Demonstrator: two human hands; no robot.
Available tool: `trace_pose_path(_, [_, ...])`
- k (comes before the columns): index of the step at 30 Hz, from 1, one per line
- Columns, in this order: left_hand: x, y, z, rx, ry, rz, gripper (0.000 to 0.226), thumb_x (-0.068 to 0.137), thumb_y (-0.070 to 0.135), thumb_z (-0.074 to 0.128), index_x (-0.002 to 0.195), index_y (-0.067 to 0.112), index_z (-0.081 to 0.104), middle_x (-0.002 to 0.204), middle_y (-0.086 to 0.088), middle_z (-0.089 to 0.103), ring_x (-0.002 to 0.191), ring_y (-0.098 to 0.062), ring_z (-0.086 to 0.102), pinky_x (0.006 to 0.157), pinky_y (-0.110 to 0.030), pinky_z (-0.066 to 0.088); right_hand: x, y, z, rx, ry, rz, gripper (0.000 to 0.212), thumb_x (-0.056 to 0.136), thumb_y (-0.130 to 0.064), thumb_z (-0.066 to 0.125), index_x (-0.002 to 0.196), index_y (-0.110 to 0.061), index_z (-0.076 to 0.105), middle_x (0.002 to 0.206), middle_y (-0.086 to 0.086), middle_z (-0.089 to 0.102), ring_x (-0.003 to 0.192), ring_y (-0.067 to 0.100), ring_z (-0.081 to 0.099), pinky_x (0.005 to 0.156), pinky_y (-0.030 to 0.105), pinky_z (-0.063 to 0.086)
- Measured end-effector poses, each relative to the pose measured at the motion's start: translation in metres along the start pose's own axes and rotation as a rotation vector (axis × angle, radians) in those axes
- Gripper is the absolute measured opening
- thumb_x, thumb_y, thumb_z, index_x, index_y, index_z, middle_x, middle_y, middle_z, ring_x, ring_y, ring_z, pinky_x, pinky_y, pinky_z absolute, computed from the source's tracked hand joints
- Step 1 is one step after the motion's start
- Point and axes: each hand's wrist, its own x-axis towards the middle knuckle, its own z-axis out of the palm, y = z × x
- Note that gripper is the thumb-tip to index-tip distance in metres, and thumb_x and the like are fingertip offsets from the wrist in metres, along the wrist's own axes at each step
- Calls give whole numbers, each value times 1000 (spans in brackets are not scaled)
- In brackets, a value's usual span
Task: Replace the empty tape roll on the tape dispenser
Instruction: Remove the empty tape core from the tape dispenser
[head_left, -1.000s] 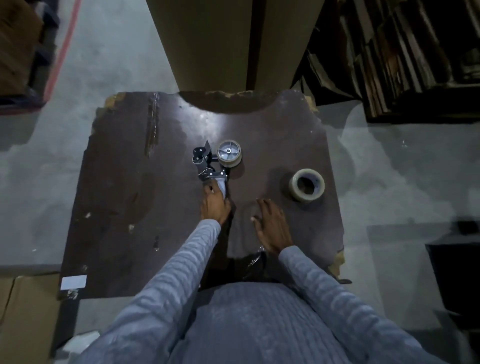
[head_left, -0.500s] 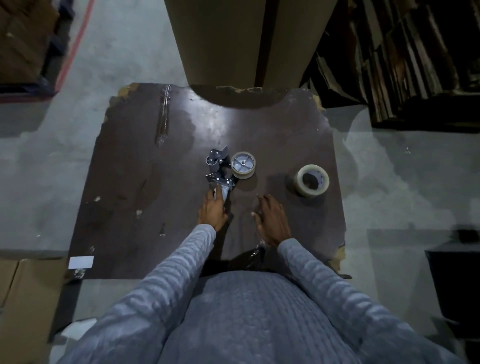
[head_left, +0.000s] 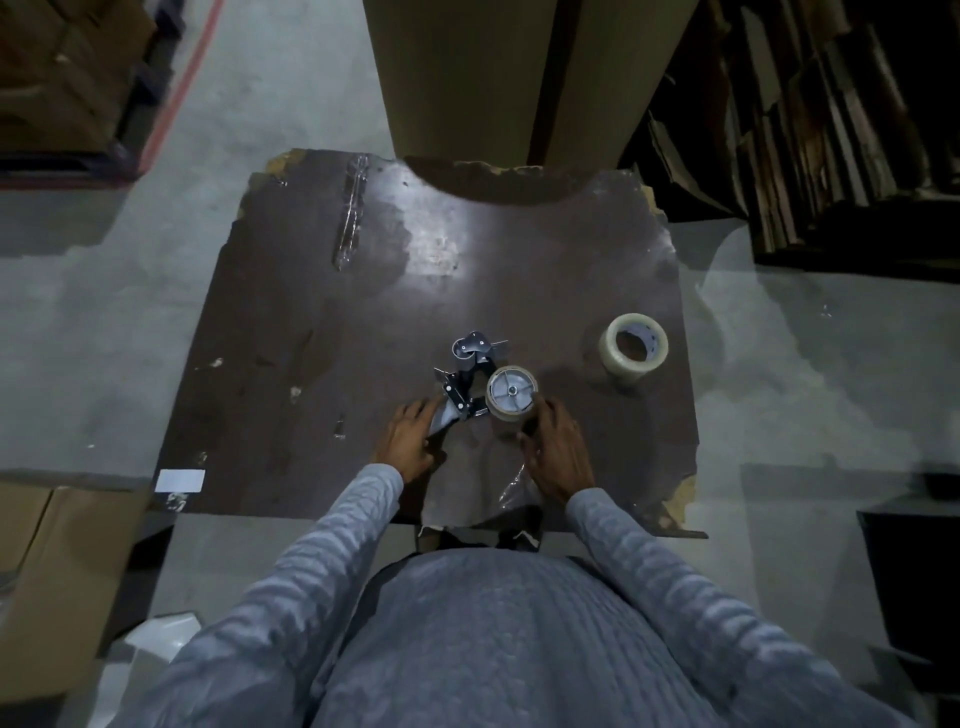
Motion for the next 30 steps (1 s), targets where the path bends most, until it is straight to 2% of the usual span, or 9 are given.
trace_pose_path(8, [-6,-10,-13,-12,13,36,82,80,13,76,153,19,39,149,-9,51,137,-28,46,112,-35,38,-13,0,-2,109,13,-21,58,93,-21,63,146,-11,42,143,10,50,128,32,54,104,42,47])
trace_pose_path(11, [-4,-14,-20,20,-3,49,79,82,5,70,153,20,39,150,-9,50,138,-29,46,114,-36,36,-13,1,-3,76,-84,-52,63,97,-29,59,154,-16,34,154,6,42,136,29,50,108,42,46])
trace_pose_path(14, [-4,-16,-22,51,-5,62,77,82,6,69,152,20,41,149,-10,52,136,-30,49,114,-37,37,-17,3,-2,114,-136,-44,67,97,-27,59,156,-18,29,160,4,33,141,28,46,110,40,45])
trace_pose_path(18, [-8,-9,-19,90,-13,36,80,80,20,74,153,22,40,151,-6,50,137,-26,49,114,-35,35,-21,4,-4,190,-128,-18,66,98,-24,60,156,-16,31,158,5,36,140,27,47,110,41,46])
trace_pose_path(20, [-14,0,-14,170,55,-2,84,77,30,73,153,24,37,154,-5,45,138,-26,46,115,-39,33,-20,4,-6,198,-141,1,66,98,-23,59,157,-16,30,158,6,36,141,27,46,112,41,44])
trace_pose_path(22, [-21,18,-5,59,209,-25,75,76,28,67,146,19,45,142,-9,53,126,-31,51,107,-41,40,-17,0,-9,230,-129,6,64,98,-19,60,156,-14,32,156,9,40,141,28,46,114,36,40])
trace_pose_path(24, [-24,42,3,-132,262,-57,51,81,23,62,131,15,57,125,-11,61,115,-33,58,99,-40,48,-11,-5,-13,258,-117,31,61,98,-17,61,153,-10,36,153,13,44,141,29,45,114,34,36])
trace_pose_path(27, [-17,76,11,-266,101,-149,31,91,27,55,114,9,66,117,-15,69,111,-36,64,93,-41,54,2,-12,-17,214,-152,83,58,99,-15,58,152,-5,36,152,18,44,141,32,43,115,35,34])
trace_pose_path(30, [-3,95,15,-318,40,-228,35,98,27,49,120,2,61,127,-25,62,121,-41,58,100,-44,50,12,-19,-20,232,-172,112,45,98,-16,58,141,-4,50,142,20,55,131,34,53,107,34,41])
